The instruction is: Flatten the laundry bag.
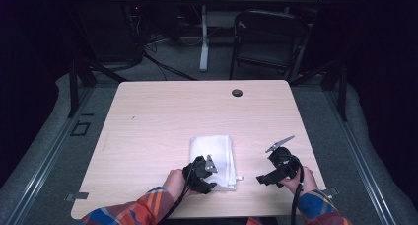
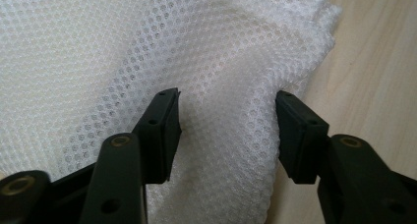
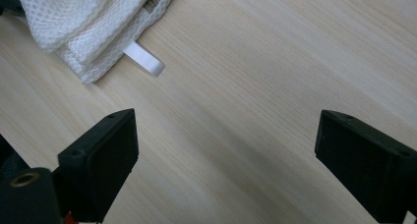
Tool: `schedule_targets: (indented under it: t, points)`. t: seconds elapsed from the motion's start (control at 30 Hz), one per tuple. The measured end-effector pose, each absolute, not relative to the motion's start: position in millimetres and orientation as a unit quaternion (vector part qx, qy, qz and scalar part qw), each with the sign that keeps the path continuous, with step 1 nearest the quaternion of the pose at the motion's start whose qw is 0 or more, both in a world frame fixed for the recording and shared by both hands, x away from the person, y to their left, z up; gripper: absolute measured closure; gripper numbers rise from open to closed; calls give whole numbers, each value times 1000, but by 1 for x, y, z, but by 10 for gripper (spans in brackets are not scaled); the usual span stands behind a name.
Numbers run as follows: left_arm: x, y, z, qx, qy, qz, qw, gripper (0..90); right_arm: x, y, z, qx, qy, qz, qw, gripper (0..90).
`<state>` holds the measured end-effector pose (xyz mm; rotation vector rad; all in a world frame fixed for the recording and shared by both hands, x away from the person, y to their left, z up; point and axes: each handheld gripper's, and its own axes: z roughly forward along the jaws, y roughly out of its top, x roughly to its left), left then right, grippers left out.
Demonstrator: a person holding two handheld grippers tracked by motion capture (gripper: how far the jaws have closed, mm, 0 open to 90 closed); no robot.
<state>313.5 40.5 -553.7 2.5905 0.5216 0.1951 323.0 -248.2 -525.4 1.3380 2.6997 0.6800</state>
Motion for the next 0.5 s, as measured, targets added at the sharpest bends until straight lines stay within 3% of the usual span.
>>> schedule_targets:
  t: [0.33,0.5]
  points:
    - [317,44,-555,948,190,76,246,686,323,-244,-526,420,882,215,23,168]
    - [319,48,-556,943,199,80,255,793,320,-233,-524,409,884,225,27,284]
